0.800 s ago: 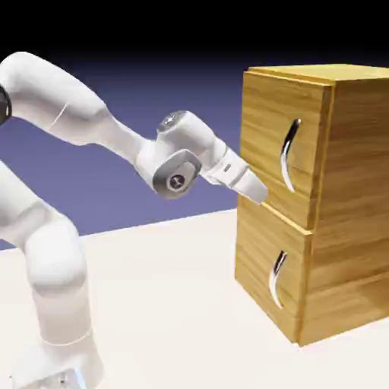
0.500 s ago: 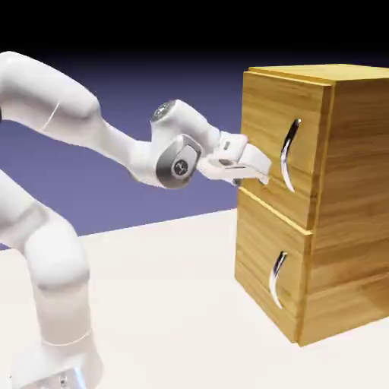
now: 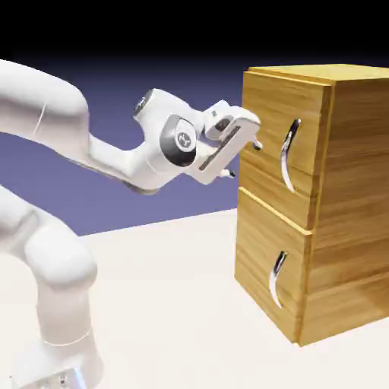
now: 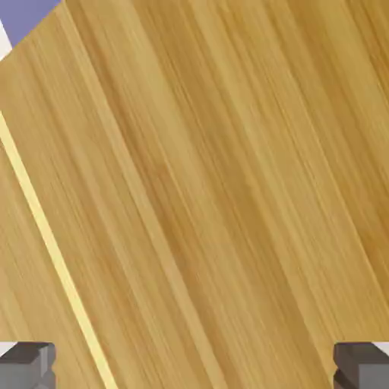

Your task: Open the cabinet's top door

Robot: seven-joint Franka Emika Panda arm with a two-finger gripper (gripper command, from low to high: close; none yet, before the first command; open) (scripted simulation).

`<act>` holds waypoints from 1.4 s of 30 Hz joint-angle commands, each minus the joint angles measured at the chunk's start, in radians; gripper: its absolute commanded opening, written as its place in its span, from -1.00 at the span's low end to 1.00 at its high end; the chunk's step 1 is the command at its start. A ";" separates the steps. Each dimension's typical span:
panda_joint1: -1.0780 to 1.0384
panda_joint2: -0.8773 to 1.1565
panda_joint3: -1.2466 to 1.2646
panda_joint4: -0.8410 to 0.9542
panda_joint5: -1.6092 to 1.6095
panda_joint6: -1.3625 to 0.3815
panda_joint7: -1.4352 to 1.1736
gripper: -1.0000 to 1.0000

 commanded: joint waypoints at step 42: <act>0.447 -0.291 -0.560 0.149 -1.767 -0.099 -0.602 0.00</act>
